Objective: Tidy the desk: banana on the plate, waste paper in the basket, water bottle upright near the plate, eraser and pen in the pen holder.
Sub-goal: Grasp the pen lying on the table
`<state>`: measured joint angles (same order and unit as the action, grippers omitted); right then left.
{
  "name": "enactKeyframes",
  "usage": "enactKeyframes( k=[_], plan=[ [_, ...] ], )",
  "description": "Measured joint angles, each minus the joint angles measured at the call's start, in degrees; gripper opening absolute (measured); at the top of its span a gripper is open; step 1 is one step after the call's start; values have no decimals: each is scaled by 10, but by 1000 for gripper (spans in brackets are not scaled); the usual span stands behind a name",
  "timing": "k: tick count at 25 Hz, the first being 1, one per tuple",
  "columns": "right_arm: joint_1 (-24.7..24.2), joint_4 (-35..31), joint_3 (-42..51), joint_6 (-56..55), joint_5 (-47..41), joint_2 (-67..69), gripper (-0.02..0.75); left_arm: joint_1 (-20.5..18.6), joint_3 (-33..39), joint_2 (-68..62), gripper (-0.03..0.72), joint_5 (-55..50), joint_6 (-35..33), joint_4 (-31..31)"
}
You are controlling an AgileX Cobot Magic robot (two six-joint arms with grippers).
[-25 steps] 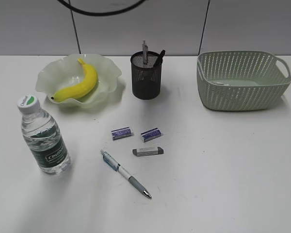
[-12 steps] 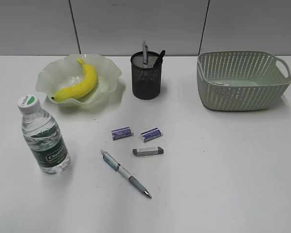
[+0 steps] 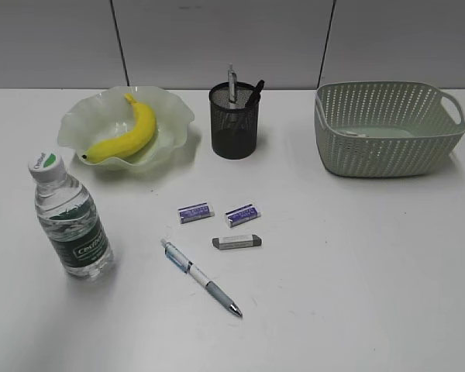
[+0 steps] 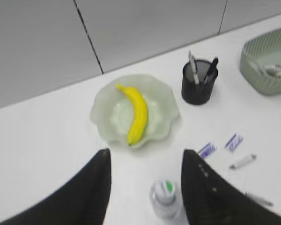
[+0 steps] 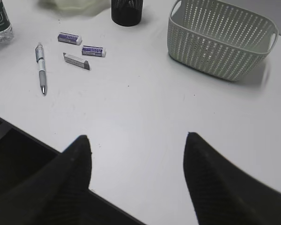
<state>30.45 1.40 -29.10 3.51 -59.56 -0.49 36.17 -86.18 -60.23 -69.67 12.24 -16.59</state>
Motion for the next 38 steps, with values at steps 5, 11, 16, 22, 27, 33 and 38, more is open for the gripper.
enactKeyframes(
  k=[5,11,16,22,27,33,38],
  plan=[
    [0,-9,-1,4,1,35,493,1,261,234,363,16,0,14],
    [0,-64,-26,80,63,196,486,1,486,495,363,57,0,76],
    [0,-152,-88,178,140,411,467,1,549,602,363,73,3,81],
    [12,-197,-223,216,140,679,452,1,553,573,362,85,6,77],
    [123,-123,-346,195,134,863,434,1,553,572,356,84,6,77],
    [215,-68,-485,81,101,1061,433,1,553,595,356,85,6,77],
    [224,-64,-585,40,60,1189,433,0,553,606,356,85,6,77]
  ],
)
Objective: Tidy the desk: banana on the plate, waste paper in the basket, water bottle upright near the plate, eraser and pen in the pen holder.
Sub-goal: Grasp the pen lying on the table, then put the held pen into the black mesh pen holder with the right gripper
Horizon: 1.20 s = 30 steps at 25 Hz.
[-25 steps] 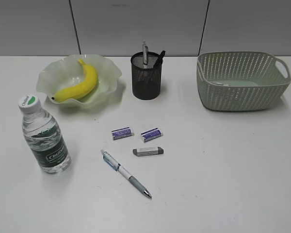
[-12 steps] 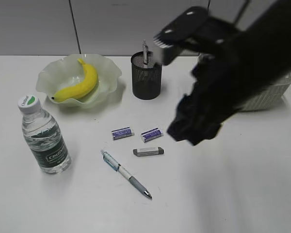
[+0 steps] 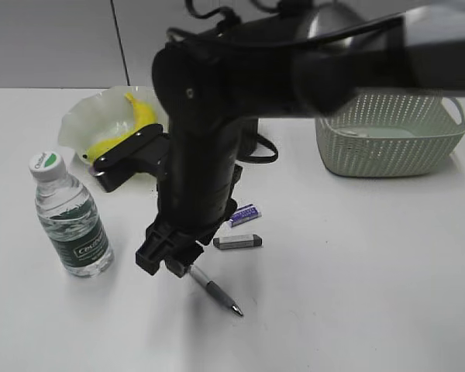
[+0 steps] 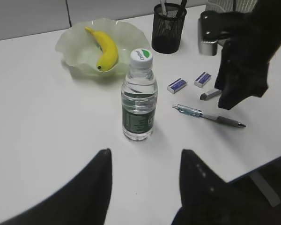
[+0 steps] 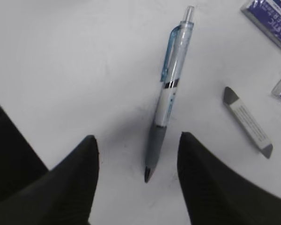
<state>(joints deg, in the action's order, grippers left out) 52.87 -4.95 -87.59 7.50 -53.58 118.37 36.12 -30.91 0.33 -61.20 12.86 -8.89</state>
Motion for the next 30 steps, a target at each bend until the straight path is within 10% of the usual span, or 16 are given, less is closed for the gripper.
enactKeyframes(
  k=[10,16,24,30],
  plan=[
    [0,50,-49,-30,-17,126,400,-1,0,0,356,0,0,0],
    [0,45,-55,-34,-29,135,122,-1,0,0,356,0,0,0],
    [-40,67,-51,-99,-17,49,113,-1,0,0,356,0,0,0],
    [-115,93,-51,-129,169,-91,113,-1,0,0,356,0,0,0]
  ],
)
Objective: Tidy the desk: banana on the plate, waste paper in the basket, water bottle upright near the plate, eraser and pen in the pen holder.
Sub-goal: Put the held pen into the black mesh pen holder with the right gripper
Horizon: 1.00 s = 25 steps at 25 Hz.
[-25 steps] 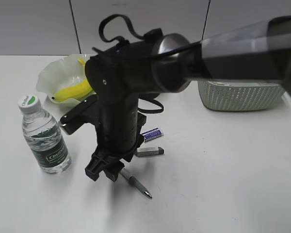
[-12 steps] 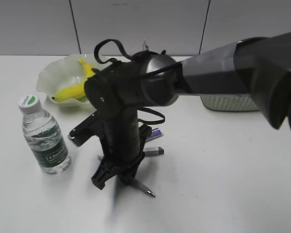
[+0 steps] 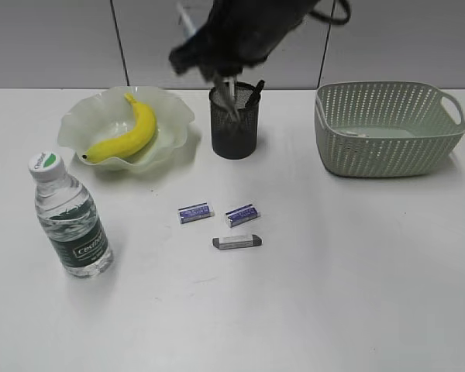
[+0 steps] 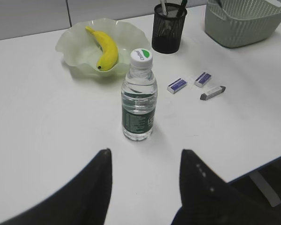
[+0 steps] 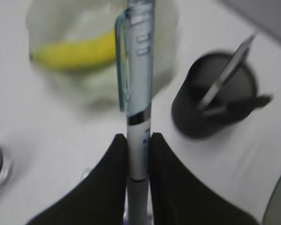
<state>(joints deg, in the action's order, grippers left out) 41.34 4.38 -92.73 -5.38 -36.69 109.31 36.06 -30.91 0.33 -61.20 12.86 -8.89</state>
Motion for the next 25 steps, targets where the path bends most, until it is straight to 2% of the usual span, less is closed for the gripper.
enactKeyframes(
  k=[5,9,13,16,21,23,25],
  plan=[
    [-60,7,21,-2,196,-8,113,0,0,0,356,0,0,0],
    [-87,7,52,-3,346,34,113,0,0,0,355,0,0,0],
    [-100,11,55,-3,447,95,113,0,0,0,354,0,0,0],
    [-103,11,56,-3,487,134,113,0,0,0,353,0,0,0],
    [-106,11,58,-3,504,170,114,0,0,0,353,0,0,0],
    [-108,11,58,-3,508,176,139,0,0,0,353,0,0,0],
    [-109,11,58,-3,512,182,201,0,0,0,353,0,0,0]
  ],
)
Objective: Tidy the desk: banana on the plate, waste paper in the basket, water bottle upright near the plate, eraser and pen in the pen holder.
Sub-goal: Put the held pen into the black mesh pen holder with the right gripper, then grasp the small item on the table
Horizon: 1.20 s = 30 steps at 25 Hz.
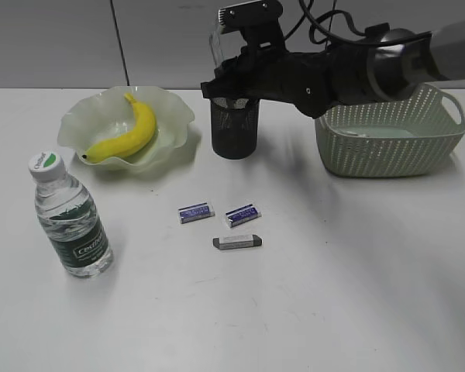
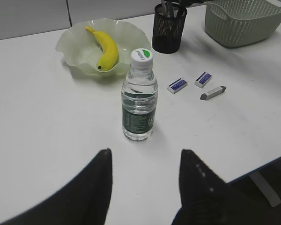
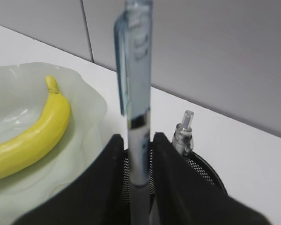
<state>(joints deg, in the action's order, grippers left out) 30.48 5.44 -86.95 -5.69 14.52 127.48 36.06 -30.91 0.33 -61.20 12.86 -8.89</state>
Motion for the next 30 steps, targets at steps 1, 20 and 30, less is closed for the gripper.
enactKeyframes(
  k=[1,20,30],
  plan=[
    [0,0,0,0,0,1,237,0,0,0,353,0,0,0],
    [-1,-4,29,37,-623,-285,410,0,0,0,353,0,0,0],
    [-1,-4,303,49,-747,-653,404,0,0,0,349,0,0,0]
  ],
)
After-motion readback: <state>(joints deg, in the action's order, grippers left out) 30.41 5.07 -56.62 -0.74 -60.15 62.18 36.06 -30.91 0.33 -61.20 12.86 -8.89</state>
